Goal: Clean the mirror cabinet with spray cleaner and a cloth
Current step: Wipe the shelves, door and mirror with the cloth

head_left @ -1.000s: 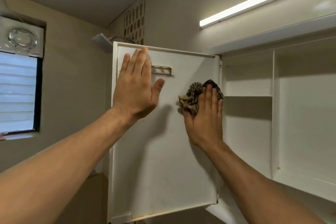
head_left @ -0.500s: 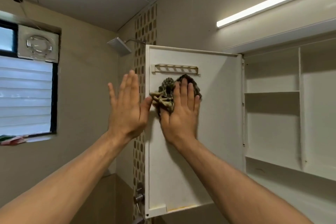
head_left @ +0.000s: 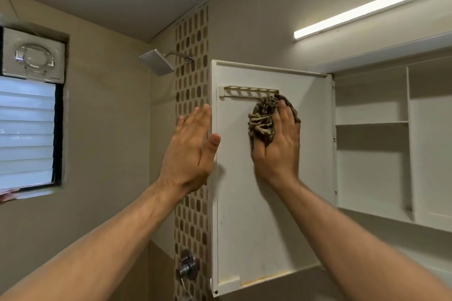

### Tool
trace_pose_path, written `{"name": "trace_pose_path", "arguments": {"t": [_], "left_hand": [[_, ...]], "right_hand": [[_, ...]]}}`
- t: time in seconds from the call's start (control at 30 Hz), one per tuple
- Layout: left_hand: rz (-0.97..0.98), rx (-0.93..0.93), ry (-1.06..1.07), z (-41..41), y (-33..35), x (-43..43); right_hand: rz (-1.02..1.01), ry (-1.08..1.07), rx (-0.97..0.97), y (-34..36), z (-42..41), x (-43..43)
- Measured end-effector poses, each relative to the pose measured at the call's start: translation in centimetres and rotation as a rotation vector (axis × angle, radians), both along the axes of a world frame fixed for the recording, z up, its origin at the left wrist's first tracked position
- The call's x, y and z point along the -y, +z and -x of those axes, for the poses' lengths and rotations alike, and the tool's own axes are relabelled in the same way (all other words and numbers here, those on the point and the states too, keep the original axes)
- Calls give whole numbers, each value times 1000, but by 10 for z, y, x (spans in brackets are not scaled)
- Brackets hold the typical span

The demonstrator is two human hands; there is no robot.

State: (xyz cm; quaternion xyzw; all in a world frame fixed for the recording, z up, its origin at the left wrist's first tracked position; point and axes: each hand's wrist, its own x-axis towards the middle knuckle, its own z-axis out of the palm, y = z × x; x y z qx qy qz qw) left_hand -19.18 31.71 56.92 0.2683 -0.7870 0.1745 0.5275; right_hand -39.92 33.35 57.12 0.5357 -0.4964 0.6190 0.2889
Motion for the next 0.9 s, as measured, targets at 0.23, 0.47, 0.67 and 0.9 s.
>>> {"name": "trace_pose_path", "arguments": {"t": [0.23,0.47,0.67,0.9], "left_hand": [[-290,-328,-497,-3,6,-16],[-293,-350,-280,1,-2,-16],[-253,-545,-393,33,11,-25],[-245,-601,-312,30,-1,-24]], "right_hand": [[-14,175,-262,4,-92,1],[-7,-6,-133,3,0,1],[-108,22,-262,12,-56,2],[42,8,-535,10,50,9]]}}
